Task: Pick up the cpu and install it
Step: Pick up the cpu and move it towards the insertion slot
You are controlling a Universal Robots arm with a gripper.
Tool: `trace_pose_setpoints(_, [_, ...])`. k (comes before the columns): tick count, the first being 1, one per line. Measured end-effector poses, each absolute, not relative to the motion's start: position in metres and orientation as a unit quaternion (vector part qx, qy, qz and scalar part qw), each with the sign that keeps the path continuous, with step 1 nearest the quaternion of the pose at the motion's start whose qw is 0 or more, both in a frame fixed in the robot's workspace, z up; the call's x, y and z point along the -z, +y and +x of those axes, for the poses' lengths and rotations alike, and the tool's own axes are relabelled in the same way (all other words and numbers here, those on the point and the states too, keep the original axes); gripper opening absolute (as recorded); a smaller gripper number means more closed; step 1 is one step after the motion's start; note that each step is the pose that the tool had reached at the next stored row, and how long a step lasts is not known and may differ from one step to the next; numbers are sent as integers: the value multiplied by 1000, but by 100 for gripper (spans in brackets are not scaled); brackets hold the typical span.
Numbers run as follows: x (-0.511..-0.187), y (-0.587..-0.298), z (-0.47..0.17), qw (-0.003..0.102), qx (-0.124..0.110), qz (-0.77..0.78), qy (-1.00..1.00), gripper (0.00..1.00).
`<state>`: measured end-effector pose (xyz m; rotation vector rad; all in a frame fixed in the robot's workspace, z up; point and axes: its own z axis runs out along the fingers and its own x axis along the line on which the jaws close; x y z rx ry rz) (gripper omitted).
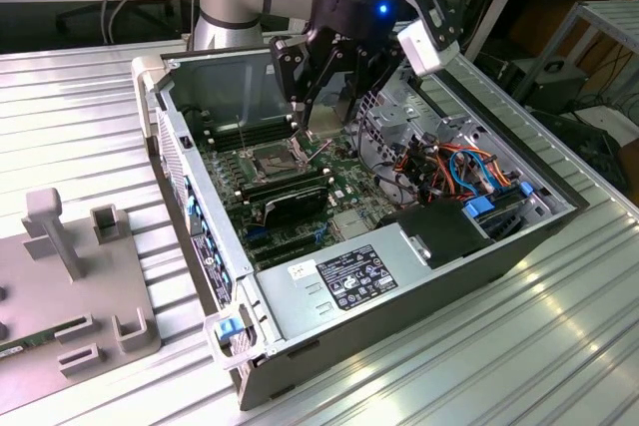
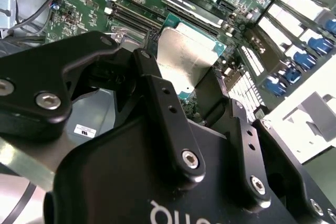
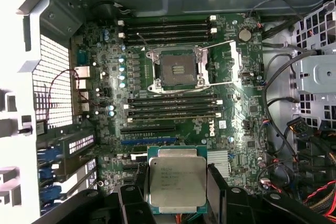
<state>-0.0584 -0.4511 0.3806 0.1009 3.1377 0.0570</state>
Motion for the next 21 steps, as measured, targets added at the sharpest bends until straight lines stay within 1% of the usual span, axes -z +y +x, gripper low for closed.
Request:
trace_pose_setpoints(4, [-373, -451, -56, 1, -18, 32, 999, 54])
trace_pose_setpoints(21, [-368, -447, -55, 1, -18, 32, 999, 54])
